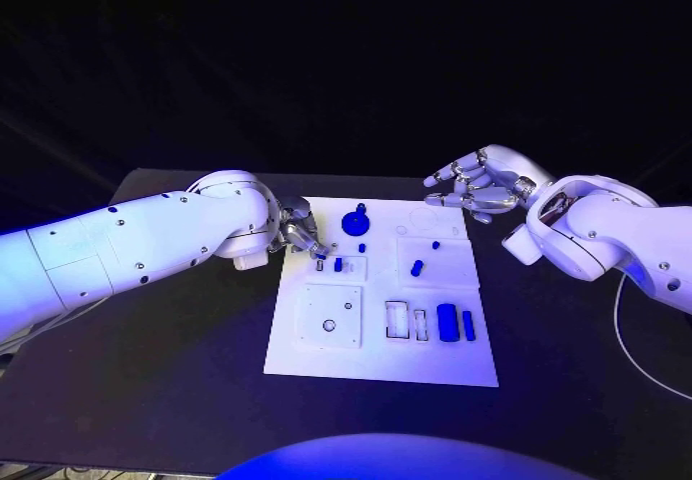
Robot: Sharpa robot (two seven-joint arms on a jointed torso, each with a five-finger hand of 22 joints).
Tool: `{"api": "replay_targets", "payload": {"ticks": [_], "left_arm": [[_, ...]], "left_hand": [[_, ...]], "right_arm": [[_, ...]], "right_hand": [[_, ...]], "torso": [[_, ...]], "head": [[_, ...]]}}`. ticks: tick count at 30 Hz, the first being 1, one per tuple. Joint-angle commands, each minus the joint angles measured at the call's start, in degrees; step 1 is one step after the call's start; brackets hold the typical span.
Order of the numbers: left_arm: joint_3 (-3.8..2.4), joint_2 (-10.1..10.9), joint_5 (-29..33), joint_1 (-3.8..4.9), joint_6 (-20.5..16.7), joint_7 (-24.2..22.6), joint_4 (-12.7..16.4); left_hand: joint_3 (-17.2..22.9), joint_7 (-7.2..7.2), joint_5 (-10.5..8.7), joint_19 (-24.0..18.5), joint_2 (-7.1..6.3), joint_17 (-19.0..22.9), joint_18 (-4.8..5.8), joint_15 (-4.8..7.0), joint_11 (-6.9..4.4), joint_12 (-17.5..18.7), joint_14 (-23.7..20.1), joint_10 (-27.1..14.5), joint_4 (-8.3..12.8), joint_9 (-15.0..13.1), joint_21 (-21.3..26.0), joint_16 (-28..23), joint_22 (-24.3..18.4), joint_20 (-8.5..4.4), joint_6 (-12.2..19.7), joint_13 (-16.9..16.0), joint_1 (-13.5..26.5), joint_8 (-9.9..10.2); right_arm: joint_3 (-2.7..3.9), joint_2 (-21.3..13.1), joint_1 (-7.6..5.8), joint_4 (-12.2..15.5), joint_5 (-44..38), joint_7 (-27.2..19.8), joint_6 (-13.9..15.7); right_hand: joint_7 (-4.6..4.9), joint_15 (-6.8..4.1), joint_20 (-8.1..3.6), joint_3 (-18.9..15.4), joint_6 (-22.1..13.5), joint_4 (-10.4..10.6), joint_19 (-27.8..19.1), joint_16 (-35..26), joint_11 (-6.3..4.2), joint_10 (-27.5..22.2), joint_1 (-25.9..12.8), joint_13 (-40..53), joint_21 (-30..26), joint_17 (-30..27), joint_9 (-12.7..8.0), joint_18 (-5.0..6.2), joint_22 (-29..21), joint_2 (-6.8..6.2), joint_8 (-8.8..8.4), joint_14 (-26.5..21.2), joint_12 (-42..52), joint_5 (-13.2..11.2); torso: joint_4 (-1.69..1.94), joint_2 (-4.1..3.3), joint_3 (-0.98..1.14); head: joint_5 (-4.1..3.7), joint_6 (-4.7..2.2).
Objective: Assemble the parts on the task board
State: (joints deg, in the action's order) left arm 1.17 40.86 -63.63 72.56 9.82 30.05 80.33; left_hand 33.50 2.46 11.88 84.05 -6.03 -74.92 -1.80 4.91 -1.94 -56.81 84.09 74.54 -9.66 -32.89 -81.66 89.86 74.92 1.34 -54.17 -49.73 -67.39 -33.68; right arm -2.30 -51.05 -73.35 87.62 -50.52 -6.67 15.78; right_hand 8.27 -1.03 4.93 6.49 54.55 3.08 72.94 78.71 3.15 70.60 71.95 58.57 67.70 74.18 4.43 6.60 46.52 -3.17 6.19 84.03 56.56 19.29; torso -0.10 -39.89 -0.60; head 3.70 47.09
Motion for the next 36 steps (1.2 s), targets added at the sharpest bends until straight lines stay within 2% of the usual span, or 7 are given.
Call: {"api": "replay_targets", "payload": {"ticks": [1,10,26,36], "left_arm": [[0.03,-0.38,-1.06,-0.11,3.5,1.27,-0.38],[0.11,-0.98,-1.14,-0.34,5.82,1.48,-1.14],[0.21,-1.25,-1.33,-0.54,7.8,2.22,-1.71],[0.22,-1.33,-1.35,-0.55,8.9,2.2,-1.72]], "left_hand": [[7.49,-0.05,0.36,3.22,0.56,-15.08,-0.21,0.18,0.1,-0.4,5.91,0.47,7.11,-0.07,-0.21,0.14,9.63,-0.17,-0.21,-0.1,-0.09,-0.32],[7.66,-0.07,0.46,3.24,0.4,-15.08,-0.2,0.2,0.08,-0.48,5.91,0.57,7.37,-0.04,-0.25,0.14,9.67,-0.19,-0.26,-0.19,0.0,-0.35],[7.88,-0.09,0.79,3.25,0.23,-15.08,-0.19,0.21,0.06,-0.63,5.91,0.72,7.68,0.01,-0.26,0.14,9.69,-0.21,-0.37,-0.36,0.17,-0.41],[8.28,-0.13,2.02,3.28,-0.1,-15.08,-0.17,0.22,0.02,-0.83,5.91,1.05,8.28,0.16,-0.3,0.14,9.77,-0.24,-0.67,-0.58,0.84,-0.5]], "right_arm": [[0.0,0.09,0.06,-0.01,-0.31,-0.19,-0.64],[0.0,0.15,0.11,-0.05,-0.31,-0.23,-0.67],[0.0,0.04,0.15,0.06,-0.31,-0.29,-0.66],[0.0,0.01,0.15,0.09,-0.32,-0.31,-0.72]], "right_hand": [[-0.01,-0.36,-0.4,-0.06,0.16,-0.17,-0.09,-0.18,-0.06,-0.33,0.11,0.06,-0.28,-0.06,-0.08,1.1,-0.05,0.31,0.34,2.72,0.25,0.12],[-0.01,-0.35,-0.4,-0.1,0.2,-0.14,-0.07,-0.15,-0.05,-0.29,0.15,0.11,-0.28,0.01,-0.07,1.09,-0.04,0.37,0.38,2.74,0.34,0.28],[-0.01,-0.35,-0.4,-0.1,0.2,-0.14,-0.07,-0.15,-0.05,-0.29,0.15,0.11,-0.29,0.01,-0.07,1.09,-0.04,0.37,0.38,2.74,0.34,0.29],[-0.01,-0.35,-0.4,-0.1,0.2,-0.14,-0.07,-0.15,-0.05,-0.29,0.15,0.11,-0.29,0.01,-0.07,1.09,-0.04,0.37,0.38,2.74,0.34,0.29]], "torso": [[0.02,0.01,-0.01],[0.07,0.04,-0.03],[0.04,-0.01,0.01],[0.03,0.03,0.0]], "head": [[0.06,0.1],[0.03,0.27],[0.01,0.54],[0.07,0.85]]}}
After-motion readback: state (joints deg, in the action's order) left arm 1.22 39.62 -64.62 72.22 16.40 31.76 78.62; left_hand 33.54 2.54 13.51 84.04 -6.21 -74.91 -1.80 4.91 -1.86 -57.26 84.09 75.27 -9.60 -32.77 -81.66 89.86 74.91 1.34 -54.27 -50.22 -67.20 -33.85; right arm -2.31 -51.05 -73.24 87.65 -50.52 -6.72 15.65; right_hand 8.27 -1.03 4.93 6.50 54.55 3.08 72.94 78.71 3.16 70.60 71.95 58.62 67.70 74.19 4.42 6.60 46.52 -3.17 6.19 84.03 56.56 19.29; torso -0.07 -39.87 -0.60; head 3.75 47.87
